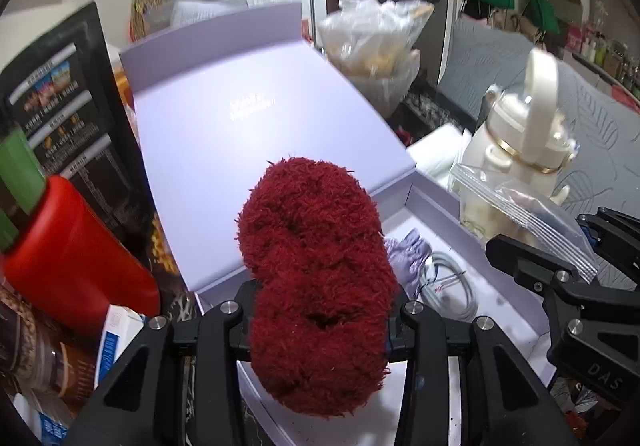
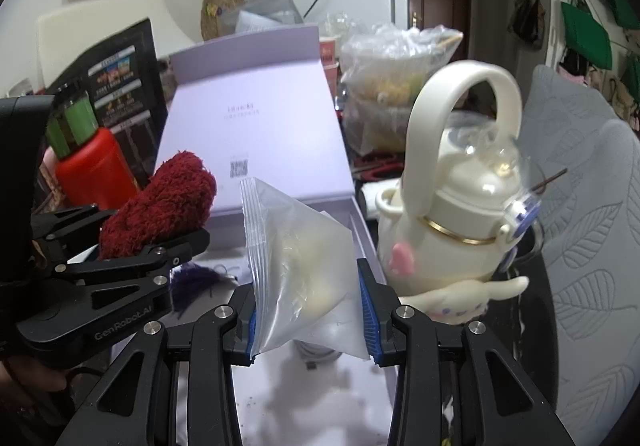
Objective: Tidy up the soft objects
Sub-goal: 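Lower and release the scrunchie and zip bag into the box with both tools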
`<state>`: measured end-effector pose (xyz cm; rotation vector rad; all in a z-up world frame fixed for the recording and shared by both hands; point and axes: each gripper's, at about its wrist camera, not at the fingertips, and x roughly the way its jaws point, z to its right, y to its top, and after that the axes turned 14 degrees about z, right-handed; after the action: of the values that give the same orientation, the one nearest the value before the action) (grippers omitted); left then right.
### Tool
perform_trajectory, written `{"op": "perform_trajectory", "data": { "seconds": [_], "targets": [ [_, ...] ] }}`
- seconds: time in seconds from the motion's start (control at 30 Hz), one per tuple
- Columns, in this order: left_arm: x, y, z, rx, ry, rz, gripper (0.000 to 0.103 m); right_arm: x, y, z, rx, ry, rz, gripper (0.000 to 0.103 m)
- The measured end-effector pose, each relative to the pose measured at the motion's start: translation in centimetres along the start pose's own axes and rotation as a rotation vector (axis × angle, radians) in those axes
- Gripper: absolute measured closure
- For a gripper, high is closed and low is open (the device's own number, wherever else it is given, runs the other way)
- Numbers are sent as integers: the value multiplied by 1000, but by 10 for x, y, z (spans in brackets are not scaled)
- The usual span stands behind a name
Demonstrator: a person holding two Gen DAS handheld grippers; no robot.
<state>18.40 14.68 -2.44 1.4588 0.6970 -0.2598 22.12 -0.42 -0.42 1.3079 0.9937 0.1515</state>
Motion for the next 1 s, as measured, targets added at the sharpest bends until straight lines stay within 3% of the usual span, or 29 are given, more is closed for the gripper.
{"op": "perform_trajectory", "data": {
  "seconds": [0.2,0.33,0.47,0.5,1.0],
  "targets": [
    [18,-9,-3,-34,-3,-104,62,14,-7,-2,12,33,-69,63],
    [30,-14,-5,-53,1,-174,55,18,-10,-2,17,37,-91,60],
    [35,-17,-2,-34,30,-198,22,20,-10,-1,23,32,-108,53],
    [33,-16,-1,-25,45,-189,20,20,-10,-1,21,29,-111,50],
    [9,1,-2,5,78,-108,20,-4,1,-7,-1,16,-43,47]
  ]
}}
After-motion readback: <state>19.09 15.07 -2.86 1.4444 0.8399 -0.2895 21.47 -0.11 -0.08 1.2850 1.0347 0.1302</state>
